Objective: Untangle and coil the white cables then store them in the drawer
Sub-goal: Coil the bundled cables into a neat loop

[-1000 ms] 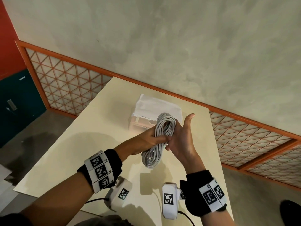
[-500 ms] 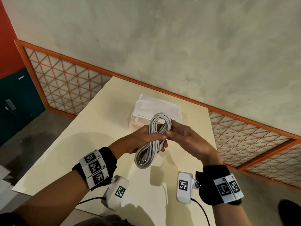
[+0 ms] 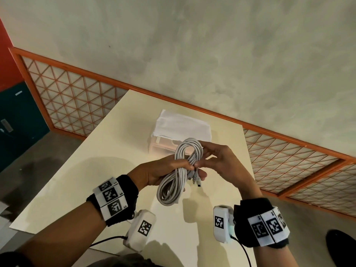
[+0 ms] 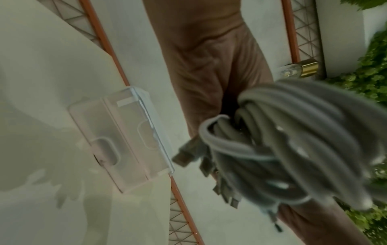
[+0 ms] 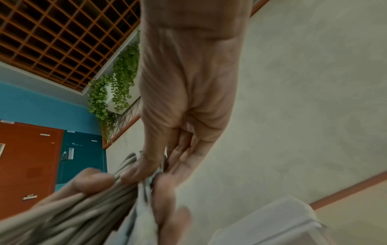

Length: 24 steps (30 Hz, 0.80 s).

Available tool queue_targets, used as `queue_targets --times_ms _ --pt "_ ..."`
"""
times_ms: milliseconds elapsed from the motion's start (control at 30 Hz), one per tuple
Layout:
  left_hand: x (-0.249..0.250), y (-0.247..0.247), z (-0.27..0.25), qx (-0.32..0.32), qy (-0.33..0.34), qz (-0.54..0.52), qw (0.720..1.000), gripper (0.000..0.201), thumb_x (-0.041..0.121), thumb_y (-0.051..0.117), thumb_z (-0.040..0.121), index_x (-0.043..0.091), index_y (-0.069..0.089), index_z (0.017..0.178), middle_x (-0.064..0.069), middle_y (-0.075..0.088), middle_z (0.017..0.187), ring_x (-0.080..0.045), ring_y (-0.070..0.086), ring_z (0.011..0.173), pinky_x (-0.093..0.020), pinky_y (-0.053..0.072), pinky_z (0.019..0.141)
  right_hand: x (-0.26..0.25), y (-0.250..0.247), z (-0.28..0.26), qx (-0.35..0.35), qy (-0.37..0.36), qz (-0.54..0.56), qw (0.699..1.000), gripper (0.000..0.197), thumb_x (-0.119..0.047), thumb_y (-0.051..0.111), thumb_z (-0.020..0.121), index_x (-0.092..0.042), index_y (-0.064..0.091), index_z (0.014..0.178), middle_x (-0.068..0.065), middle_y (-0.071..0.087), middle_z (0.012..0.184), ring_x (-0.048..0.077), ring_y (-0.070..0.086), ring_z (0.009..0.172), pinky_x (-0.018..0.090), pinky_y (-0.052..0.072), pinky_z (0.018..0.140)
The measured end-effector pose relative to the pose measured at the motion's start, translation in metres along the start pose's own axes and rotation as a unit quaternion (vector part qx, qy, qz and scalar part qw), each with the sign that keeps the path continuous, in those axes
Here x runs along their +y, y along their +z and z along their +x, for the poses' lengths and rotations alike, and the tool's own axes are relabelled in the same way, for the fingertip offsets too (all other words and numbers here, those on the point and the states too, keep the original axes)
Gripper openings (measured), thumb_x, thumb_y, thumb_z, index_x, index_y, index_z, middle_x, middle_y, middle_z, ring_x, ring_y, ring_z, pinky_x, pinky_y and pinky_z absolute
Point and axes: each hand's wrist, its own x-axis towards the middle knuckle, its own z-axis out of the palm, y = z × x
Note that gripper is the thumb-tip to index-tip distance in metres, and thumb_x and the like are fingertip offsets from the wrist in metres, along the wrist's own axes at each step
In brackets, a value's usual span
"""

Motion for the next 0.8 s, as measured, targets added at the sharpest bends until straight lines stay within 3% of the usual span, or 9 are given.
queue_targets --times_ms 133,267,333,400,467,533,633,733,800 --pt "0.003 -0.003 0.002 -0.003 -0.019 0.027 0.999 0.011 0.011 0.053 0.092 0.009 0.058 0.101 -0.009 0.061 0.089 -0.019 0.061 0.081 -0.034 0.058 0.069 0.008 0.004 -0.003 0.024 -0.009 0.104 0.994 0.049 0.006 0.074 0.071 -0.018 0.067 0.113 0.016 0.071 0.083 0.019 0.065 0.067 0.030 0.054 0.071" --pt "0.004 -0.004 0.005 0.032 -0.006 0.122 0.992 0.008 0.018 0.063 0.089 0.022 0.060 0.095 0.002 0.060 0.084 -0.011 0.061 0.084 -0.027 0.049 0.078 0.018 0.008 -0.005 0.049 0.012 0.134 0.990 0.034 -0.001 0.076 0.072 -0.014 0.069 0.103 0.011 0.074 0.087 0.019 0.068 0.080 0.030 0.054 0.081" --pt "0.004 -0.001 0.008 0.064 0.031 0.135 0.988 0.009 0.022 0.062 0.090 0.027 0.061 0.097 0.009 0.062 0.079 -0.007 0.062 0.080 -0.024 0.049 0.076 0.023 0.014 -0.003 0.069 0.018 0.174 0.982 0.034 -0.024 0.077 0.076 -0.011 0.068 0.106 0.007 0.074 0.096 0.018 0.068 0.090 0.031 0.053 0.083" --pt "0.002 0.003 0.014 0.111 0.080 0.124 0.983 0.014 0.028 0.059 0.091 0.029 0.064 0.104 0.013 0.070 0.089 -0.003 0.065 0.087 -0.021 0.051 0.082 0.027 0.020 0.000 0.084 0.046 0.221 0.971 0.059 -0.057 0.069 0.073 -0.017 0.063 0.116 0.005 0.072 0.108 0.019 0.067 0.100 0.029 0.054 0.083" --pt "-0.001 0.005 0.021 0.170 0.106 0.069 0.977 0.032 0.041 0.062 0.086 0.021 0.067 0.110 -0.003 0.072 0.107 -0.016 0.067 0.101 -0.033 0.053 0.092 0.025 0.028 0.001 0.058 0.081 0.264 0.959 0.077 -0.072 0.063 0.067 -0.019 0.057 0.122 0.003 0.069 0.117 0.018 0.066 0.107 0.030 0.055 0.085" --pt "-0.003 0.003 0.025 0.217 0.105 0.006 0.970 0.043 0.049 0.068 0.076 0.011 0.069 0.098 -0.012 0.072 0.095 -0.027 0.069 0.092 -0.039 0.054 0.086 0.023 0.038 0.002 -0.010 0.103 0.254 0.962 0.080 -0.067 0.064 0.070 -0.016 0.051 0.130 0.005 0.065 0.125 0.019 0.063 0.114 0.036 0.052 0.094" --pt "-0.002 -0.002 0.024 0.242 0.100 -0.015 0.965 0.029 0.040 0.067 0.082 0.011 0.065 0.082 -0.005 0.062 0.074 -0.020 0.062 0.075 -0.030 0.050 0.075 0.015 0.051 0.004 -0.067 0.119 0.215 0.967 0.054 -0.032 0.071 0.081 -0.014 0.052 0.128 0.011 0.065 0.123 0.023 0.063 0.115 0.040 0.048 0.101" --pt "0.002 -0.009 0.019 0.220 0.097 0.004 0.971 0.028 0.035 0.064 0.085 0.009 0.065 0.077 -0.009 0.067 0.077 -0.018 0.066 0.075 -0.026 0.050 0.074 0.011 0.055 0.007 -0.051 0.139 0.197 0.969 0.038 -0.019 0.072 0.082 -0.016 0.058 0.117 0.008 0.070 0.113 0.016 0.067 0.106 0.033 0.051 0.095" --pt "0.003 -0.012 0.016 0.208 0.099 0.010 0.973 0.026 0.028 0.062 0.087 0.004 0.070 0.094 -0.010 0.072 0.093 -0.018 0.070 0.090 -0.026 0.053 0.083 0.009 0.056 0.009 -0.057 0.137 0.170 0.974 0.038 -0.020 0.070 0.084 -0.021 0.056 0.120 -0.004 0.070 0.110 0.006 0.066 0.103 0.021 0.052 0.087"
